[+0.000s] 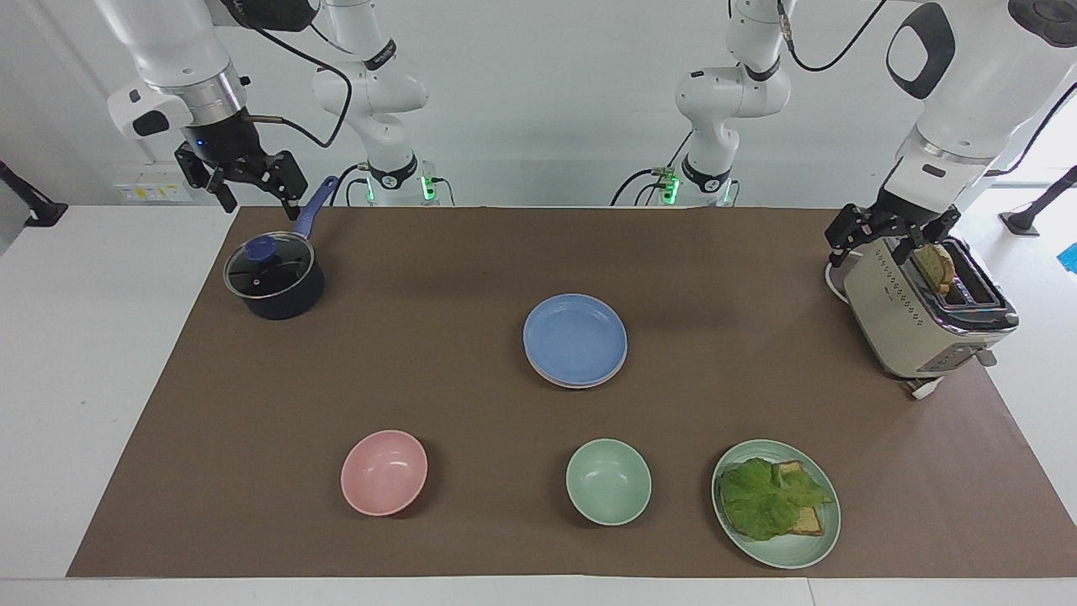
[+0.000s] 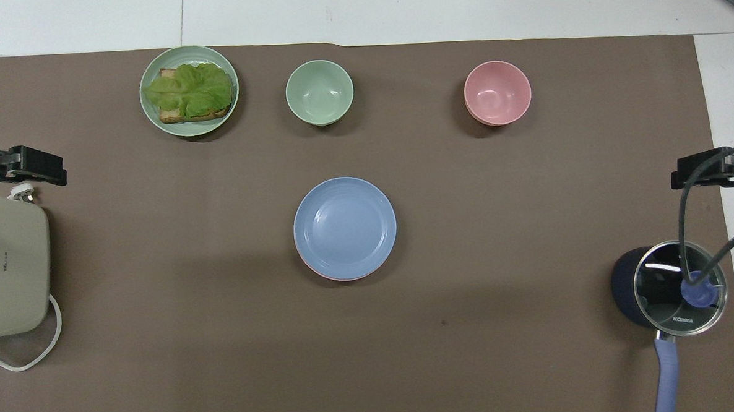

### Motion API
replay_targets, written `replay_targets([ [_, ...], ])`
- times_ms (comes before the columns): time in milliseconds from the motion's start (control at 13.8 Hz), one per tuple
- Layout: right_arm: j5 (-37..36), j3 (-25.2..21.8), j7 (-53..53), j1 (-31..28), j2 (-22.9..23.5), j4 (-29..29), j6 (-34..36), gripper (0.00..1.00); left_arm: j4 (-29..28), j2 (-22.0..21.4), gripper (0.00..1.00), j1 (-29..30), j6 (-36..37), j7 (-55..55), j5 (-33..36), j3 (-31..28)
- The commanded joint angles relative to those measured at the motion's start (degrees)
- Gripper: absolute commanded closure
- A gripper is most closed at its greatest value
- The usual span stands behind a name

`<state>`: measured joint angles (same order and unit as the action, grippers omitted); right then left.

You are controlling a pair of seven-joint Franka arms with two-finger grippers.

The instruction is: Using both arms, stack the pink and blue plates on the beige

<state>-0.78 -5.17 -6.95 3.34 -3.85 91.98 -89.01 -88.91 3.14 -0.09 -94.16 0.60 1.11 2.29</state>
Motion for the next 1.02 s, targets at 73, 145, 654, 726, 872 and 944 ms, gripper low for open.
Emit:
replay_targets([
  [73,1.5,0.3,2.2,-0.5,-0.6,-1.3,3.9,0.0,-0.2,-0.6,0.0,0.7,0.8,0.1,0.9,0.6],
  [145,0.4,0.2,2.8,-0.6,-0.4,-2.6,5.4,0.0,-0.2,-0.6,0.0,0.7,0.8,0.1,0.9,0.6],
  [654,0.2,0.1,3.9,-0.6,-0.5,-2.9,5.2,0.0,-0.2,-0.6,0.0,0.7,0.8,0.1,0.9,0.6],
  [726,0.2,0.1,3.9,-0.6,-0.5,-2.9,5.2,0.0,-0.2,-0.6,0.0,0.7,0.8,0.1,0.9,0.6],
  [872,0.2,0.0,3.9,-0.6,-0.5,-3.0,5.7,0.0,-0.2,-0.6,0.0,0.7,0.8,0.1,0.9,0.6],
  [944,-0.4,0.1,4.0,-0.5,-0.6,-3.0,6.0,0.0,-0.2,-0.6,0.0,0.7,0.8,0.1,0.9,0.6],
])
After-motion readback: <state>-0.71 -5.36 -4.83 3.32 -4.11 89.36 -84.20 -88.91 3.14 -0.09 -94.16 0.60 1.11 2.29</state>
